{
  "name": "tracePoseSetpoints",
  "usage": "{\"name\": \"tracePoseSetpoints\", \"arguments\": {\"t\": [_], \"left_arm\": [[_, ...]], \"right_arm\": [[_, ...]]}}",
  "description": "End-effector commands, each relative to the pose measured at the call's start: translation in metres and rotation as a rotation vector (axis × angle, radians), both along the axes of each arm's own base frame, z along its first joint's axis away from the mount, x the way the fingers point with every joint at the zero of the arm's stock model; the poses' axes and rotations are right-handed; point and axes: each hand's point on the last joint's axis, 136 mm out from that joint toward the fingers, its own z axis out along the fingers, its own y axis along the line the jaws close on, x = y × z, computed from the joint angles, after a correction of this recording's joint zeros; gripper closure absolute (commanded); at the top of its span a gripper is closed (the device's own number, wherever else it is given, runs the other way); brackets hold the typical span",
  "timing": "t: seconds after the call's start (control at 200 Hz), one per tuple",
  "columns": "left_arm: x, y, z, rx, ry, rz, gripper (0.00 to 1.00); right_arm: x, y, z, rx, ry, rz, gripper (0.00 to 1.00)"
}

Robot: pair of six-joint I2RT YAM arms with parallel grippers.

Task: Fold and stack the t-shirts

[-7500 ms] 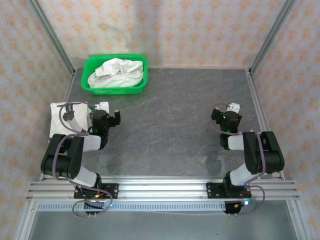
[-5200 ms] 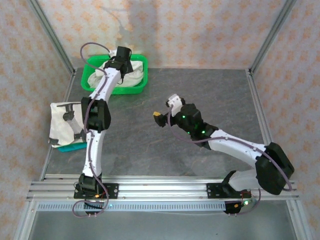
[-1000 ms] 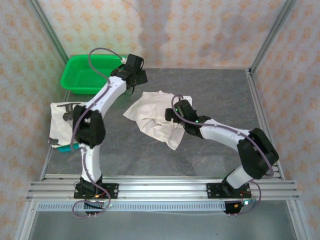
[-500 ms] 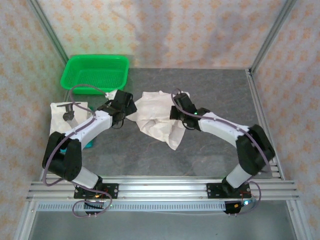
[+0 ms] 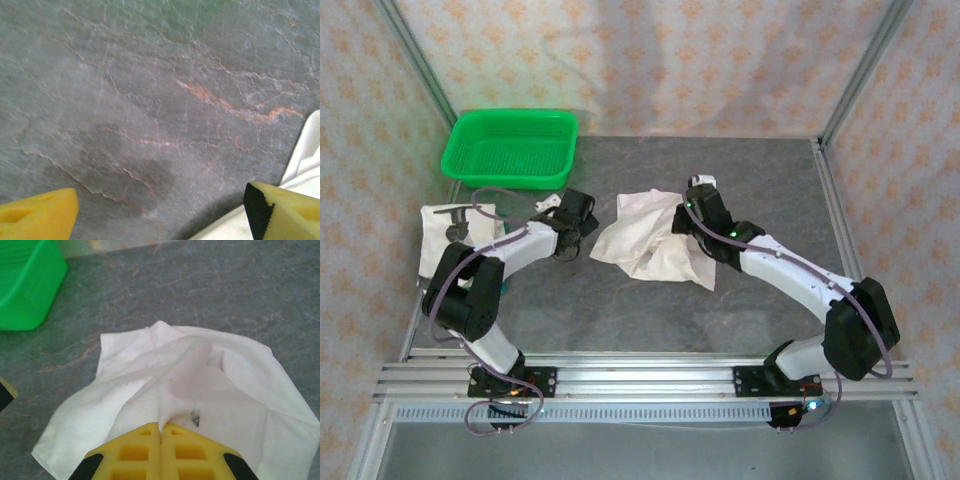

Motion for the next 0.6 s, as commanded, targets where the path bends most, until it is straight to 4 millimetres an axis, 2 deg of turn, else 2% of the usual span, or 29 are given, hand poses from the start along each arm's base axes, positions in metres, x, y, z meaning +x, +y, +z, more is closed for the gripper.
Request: {"name": "tracePoseSetpoints", "arguments": {"t": [0.0, 0.095, 0.18, 0.31, 0.505, 0.595], "left_arm": [[-0.010, -0.021, -0.008, -0.093, 0.022, 0.046, 0.17], [-0.028, -0.031, -0.018, -0.126, 0.060, 0.084, 0.25], [-0.037, -0.040, -0.024, -0.169, 0.068, 0.101, 0.29], [-0.036, -0.045, -0.032, -0.165, 0.100, 0.108, 0.35], [-0.031, -0.049, -0.045, -0.160, 0.130, 0.118, 0.59], [-0.030, -0.052, -0.051, -0.170, 0.143, 0.118, 0.67]], "right_arm": [[0.000, -0.011, -0.010, -0.024, 0.015, -0.052, 1.00], [0.000, -0.011, -0.011, -0.027, 0.016, -0.054, 1.00], [0.001, -0.011, -0.011, -0.026, 0.016, -0.055, 1.00], [0.001, -0.009, -0.012, -0.018, 0.017, -0.047, 1.00], [0.001, -0.010, -0.011, -0.023, 0.014, -0.047, 1.00], [0.000, -0.012, -0.011, -0.025, 0.012, -0.052, 1.00]]}}
